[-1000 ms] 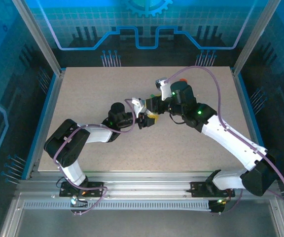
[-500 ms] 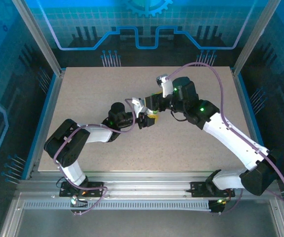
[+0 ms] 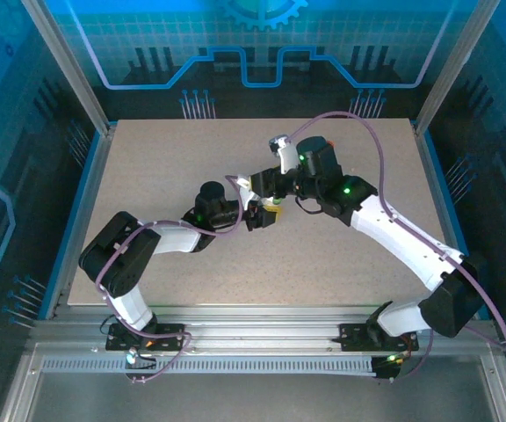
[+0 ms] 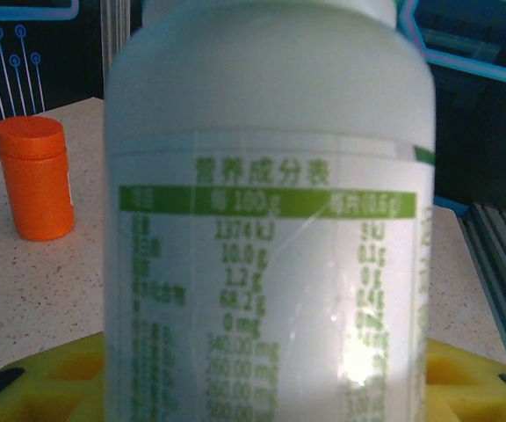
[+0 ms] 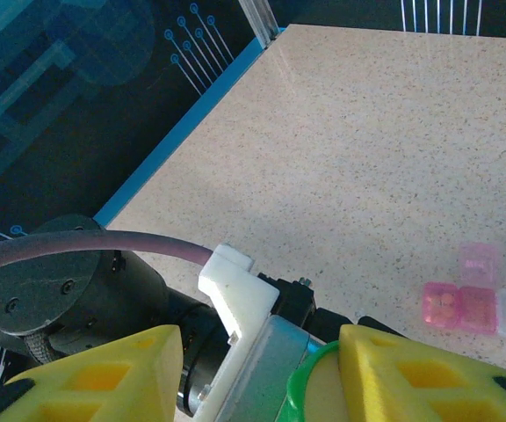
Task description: Sort the pills into containers
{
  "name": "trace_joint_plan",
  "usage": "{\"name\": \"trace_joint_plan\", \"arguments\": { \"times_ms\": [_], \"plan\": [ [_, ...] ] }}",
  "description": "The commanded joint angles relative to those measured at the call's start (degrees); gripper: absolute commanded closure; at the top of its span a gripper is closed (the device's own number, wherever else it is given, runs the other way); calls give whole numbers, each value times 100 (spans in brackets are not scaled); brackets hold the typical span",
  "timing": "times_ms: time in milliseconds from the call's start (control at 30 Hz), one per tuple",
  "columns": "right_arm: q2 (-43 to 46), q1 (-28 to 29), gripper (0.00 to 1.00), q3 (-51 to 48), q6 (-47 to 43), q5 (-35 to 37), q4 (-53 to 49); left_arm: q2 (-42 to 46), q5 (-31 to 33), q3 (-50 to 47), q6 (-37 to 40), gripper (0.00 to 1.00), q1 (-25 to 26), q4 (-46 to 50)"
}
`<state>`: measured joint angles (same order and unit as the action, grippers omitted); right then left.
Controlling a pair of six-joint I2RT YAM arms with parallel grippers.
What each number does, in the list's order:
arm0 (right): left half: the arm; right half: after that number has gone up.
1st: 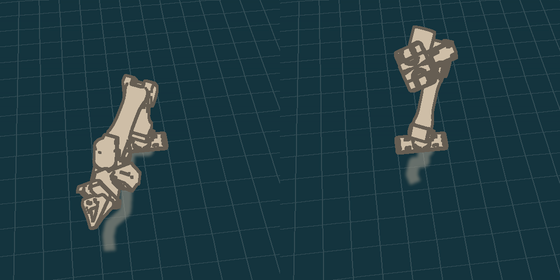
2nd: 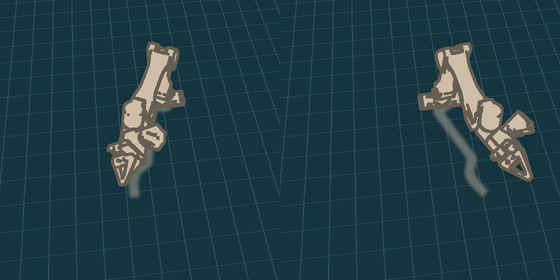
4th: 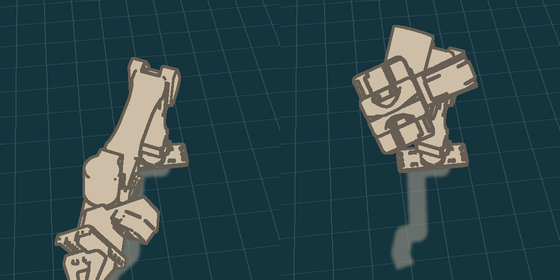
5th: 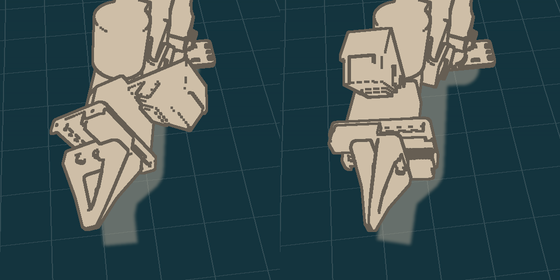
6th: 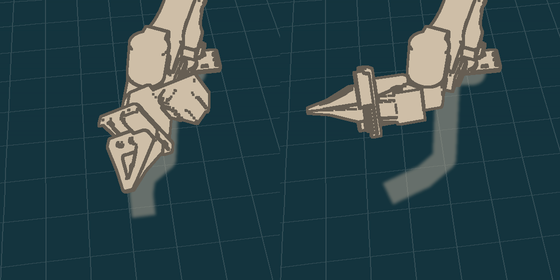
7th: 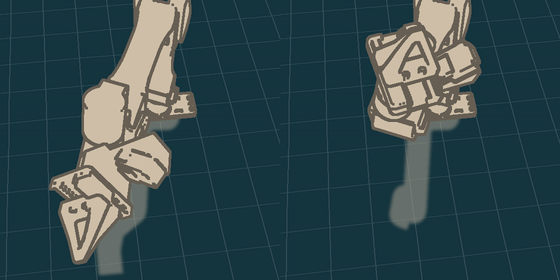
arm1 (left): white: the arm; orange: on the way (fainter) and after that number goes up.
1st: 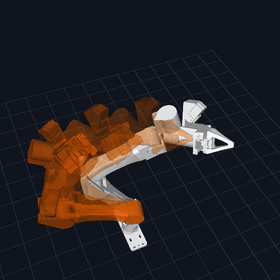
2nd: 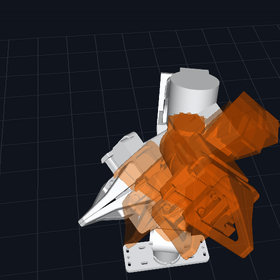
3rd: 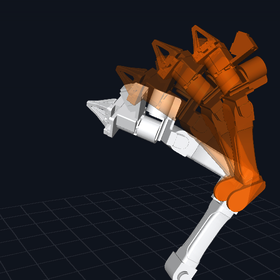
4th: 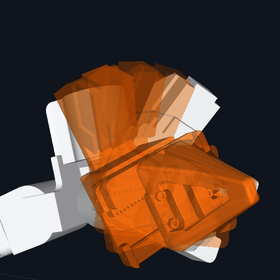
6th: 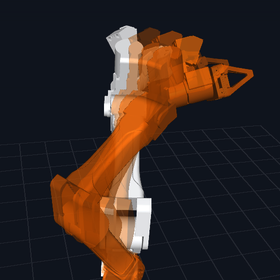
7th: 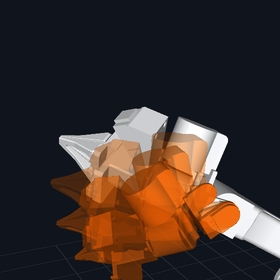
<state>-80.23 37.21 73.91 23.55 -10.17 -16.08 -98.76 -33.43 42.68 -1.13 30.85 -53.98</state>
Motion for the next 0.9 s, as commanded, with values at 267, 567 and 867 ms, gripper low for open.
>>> {"name": "trace_joint_plan", "arguments": {
  "times_ms": [267,567,867],
  "plan": [
    [433,-326,49,39,-174,-135,63,77,-3,-580,49,100,10,-1073],
    [650,-891,47,-74,-281,-456,-14,82,129,-1109,-241,100,-65,-1858],
    [1025,-1097,45,-1018,-940,-325,545,796,505,-835,-183,100,-102,1073]
  ]
}}
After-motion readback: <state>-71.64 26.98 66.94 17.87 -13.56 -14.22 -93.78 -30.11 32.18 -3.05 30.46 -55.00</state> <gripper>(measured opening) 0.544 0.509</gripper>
